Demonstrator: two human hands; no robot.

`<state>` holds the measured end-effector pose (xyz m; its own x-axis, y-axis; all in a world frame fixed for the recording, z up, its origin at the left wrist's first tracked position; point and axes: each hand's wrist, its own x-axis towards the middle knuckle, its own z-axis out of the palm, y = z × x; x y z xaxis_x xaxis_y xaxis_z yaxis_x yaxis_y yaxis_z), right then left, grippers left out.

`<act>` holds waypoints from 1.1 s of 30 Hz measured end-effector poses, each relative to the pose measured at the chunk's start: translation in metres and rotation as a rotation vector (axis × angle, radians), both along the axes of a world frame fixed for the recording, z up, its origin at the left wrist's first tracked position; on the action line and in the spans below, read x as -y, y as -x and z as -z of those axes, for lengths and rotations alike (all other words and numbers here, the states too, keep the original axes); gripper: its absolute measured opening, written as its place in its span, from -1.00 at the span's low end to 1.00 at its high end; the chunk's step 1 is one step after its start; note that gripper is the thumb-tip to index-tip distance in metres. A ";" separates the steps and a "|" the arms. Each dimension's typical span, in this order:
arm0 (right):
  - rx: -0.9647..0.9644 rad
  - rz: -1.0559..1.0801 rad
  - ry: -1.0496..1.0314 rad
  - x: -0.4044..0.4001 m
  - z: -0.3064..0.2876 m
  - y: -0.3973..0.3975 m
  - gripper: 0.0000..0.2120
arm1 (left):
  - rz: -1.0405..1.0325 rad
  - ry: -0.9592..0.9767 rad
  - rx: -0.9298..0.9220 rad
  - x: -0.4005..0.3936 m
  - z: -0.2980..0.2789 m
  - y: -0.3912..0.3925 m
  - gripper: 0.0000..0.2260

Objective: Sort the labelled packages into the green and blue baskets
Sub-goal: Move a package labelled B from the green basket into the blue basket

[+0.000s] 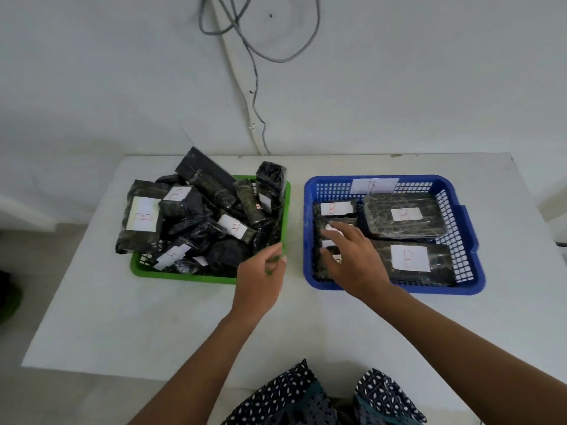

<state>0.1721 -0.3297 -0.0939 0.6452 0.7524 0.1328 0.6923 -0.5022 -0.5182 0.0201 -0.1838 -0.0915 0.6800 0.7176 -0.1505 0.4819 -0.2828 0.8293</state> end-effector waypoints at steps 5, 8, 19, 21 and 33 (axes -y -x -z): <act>-0.012 -0.172 -0.108 -0.070 -0.013 0.040 -0.66 | -0.043 -0.413 0.021 -0.061 -0.019 0.055 -0.75; -0.057 -0.277 -0.124 -0.114 -0.020 0.067 -0.65 | -0.119 -0.546 -0.013 -0.098 -0.024 0.089 -0.71; -0.094 -0.377 -0.139 -0.275 -0.051 0.125 -0.62 | -0.407 -0.291 -0.155 -0.219 -0.032 0.133 -0.45; -0.090 -0.342 -0.122 -0.295 -0.055 0.123 -0.61 | -0.423 -0.104 -0.174 -0.235 -0.032 0.125 -0.41; 0.023 -0.273 0.099 -0.317 -0.024 0.107 -0.47 | -0.454 0.146 0.178 -0.297 -0.035 0.141 -0.59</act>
<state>0.0647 -0.0131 -0.0698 0.4146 0.9078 0.0625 0.8196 -0.3428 -0.4590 -0.1209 0.1137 -0.0562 0.3286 0.9270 -0.1808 0.3767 0.0469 0.9252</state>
